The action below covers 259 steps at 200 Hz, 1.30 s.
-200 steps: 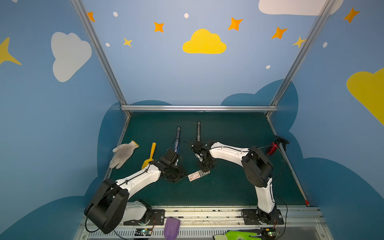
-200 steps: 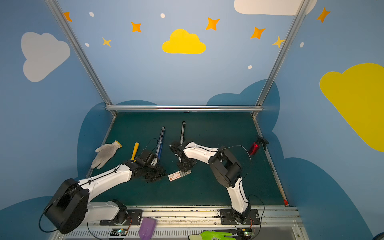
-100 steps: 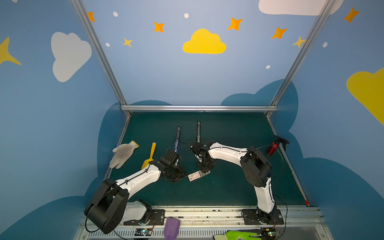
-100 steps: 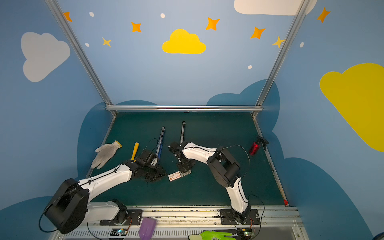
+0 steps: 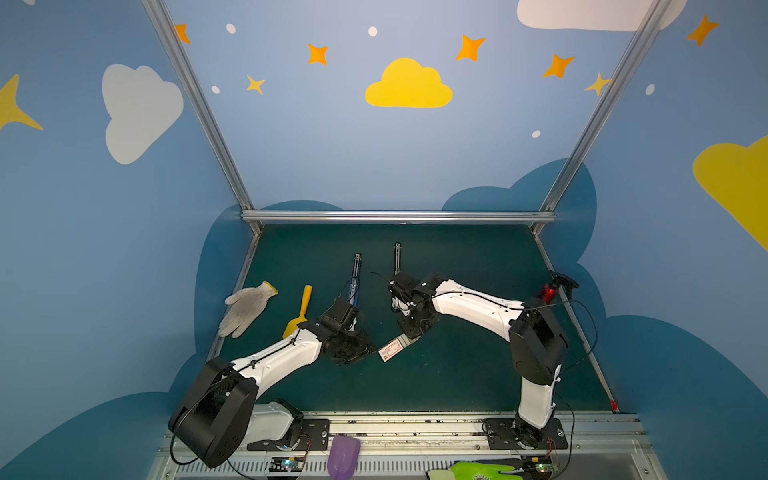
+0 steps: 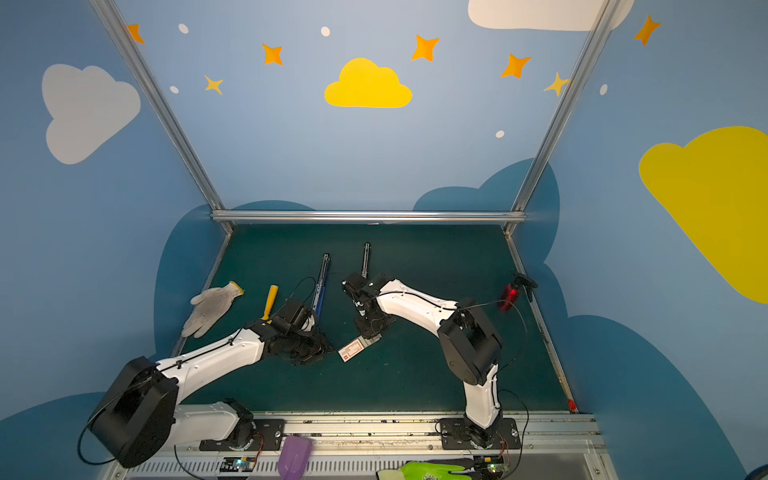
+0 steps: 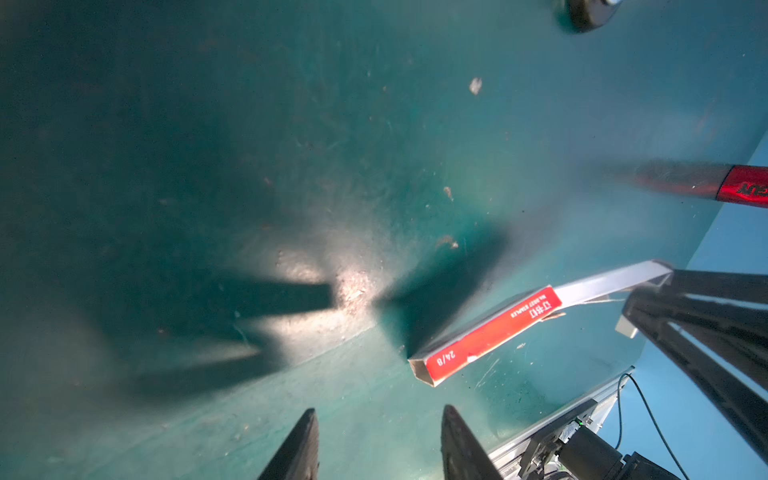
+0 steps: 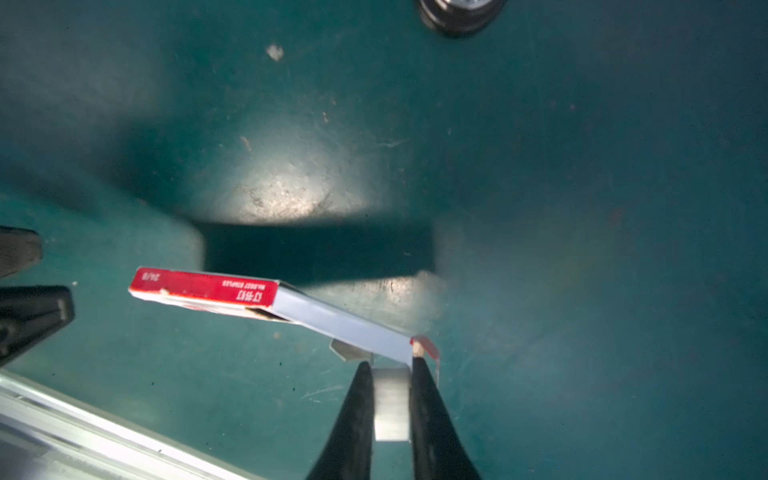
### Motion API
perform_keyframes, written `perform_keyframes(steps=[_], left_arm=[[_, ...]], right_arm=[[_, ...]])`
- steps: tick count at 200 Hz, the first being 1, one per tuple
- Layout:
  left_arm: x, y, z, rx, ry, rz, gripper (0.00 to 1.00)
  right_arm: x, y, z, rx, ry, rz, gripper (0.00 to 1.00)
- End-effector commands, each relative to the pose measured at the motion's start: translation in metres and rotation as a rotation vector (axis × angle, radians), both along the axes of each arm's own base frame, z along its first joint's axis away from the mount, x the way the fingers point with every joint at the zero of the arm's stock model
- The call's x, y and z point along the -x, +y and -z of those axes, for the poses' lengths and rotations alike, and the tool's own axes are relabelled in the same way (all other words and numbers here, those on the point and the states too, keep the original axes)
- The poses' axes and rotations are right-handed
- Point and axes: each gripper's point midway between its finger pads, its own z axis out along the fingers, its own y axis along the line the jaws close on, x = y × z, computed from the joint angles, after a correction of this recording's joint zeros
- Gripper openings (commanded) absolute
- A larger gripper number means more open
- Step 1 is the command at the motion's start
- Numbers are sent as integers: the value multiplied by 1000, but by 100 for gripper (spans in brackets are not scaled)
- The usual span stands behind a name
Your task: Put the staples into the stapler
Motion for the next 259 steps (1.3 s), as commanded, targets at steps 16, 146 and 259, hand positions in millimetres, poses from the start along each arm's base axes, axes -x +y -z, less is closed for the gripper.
perform_keyframes(steps=[16,146,259], left_arm=[[-11,-5,-10,-1,-32,13,48],[-9,-5,-5,-1,-20,15,47],[-4,-1,-3,-3,-17,4,47]], right_arm=[[13,0,9,-12,97,-20,18],[14,-8,32,55,107,-7,22],[9,-6,51,79,109,26,19]])
